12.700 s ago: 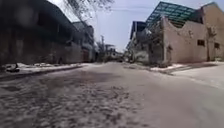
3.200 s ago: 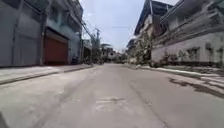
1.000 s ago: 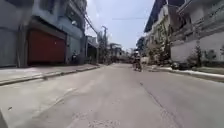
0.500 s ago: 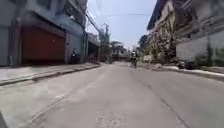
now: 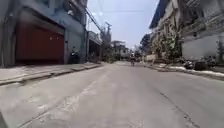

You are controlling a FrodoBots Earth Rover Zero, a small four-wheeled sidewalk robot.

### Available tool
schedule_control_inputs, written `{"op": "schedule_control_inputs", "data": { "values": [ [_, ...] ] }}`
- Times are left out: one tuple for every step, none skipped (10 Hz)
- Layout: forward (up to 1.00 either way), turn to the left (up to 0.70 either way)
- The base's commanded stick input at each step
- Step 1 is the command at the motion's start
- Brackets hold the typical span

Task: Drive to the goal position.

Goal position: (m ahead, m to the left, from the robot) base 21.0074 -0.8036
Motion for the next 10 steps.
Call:
{"op": "schedule_control_inputs", "data": {
  "values": [
    [1.0,0.0],
    [1.0,-0.14],
    [1.0,-0.31],
    [1.0,-0.4],
    [1.0,-0.38],
    [1.0,-0.24],
    [1.0,-0.06],
    [1.0,-0.01],
    [1.0,0.0],
    [1.0,0.0]
  ]
}}
